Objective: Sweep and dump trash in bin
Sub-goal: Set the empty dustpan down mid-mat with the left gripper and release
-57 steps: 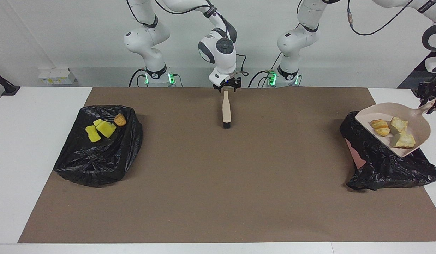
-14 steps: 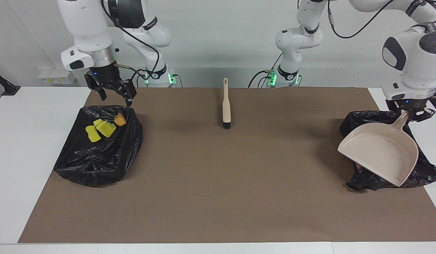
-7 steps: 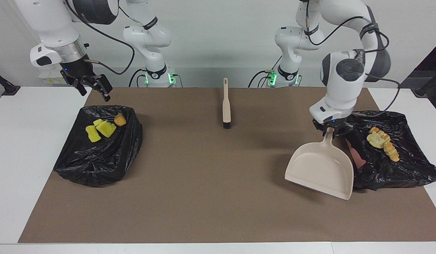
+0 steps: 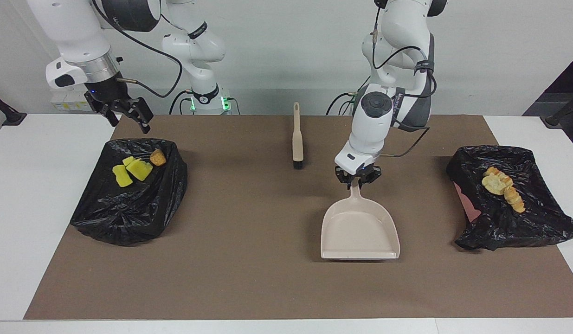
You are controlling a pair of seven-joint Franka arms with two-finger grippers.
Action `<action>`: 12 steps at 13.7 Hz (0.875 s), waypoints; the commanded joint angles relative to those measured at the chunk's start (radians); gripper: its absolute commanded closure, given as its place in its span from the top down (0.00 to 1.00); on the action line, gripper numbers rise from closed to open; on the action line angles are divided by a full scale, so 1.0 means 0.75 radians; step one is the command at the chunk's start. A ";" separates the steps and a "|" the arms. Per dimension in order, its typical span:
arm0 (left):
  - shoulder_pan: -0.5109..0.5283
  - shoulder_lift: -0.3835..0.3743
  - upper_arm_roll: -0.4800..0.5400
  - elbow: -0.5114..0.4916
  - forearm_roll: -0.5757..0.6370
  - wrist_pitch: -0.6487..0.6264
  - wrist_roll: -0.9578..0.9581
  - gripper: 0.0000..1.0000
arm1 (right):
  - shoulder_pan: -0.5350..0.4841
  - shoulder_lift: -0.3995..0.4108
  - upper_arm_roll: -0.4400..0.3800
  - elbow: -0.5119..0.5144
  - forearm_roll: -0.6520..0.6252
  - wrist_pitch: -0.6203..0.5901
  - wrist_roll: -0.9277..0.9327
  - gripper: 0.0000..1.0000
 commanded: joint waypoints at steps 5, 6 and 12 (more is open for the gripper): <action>-0.211 0.213 0.028 0.238 -0.101 0.025 -0.284 0.00 | -0.036 -0.059 -0.028 -0.020 0.010 -0.334 -0.028 1.00; -0.215 0.246 0.016 0.250 -0.099 0.019 -0.284 0.00 | -0.034 -0.059 -0.026 -0.020 0.014 -0.325 -0.030 1.00; -0.200 0.299 -0.023 0.324 -0.097 0.013 -0.272 0.55 | -0.018 -0.045 0.021 -0.020 0.036 -0.197 -0.028 1.00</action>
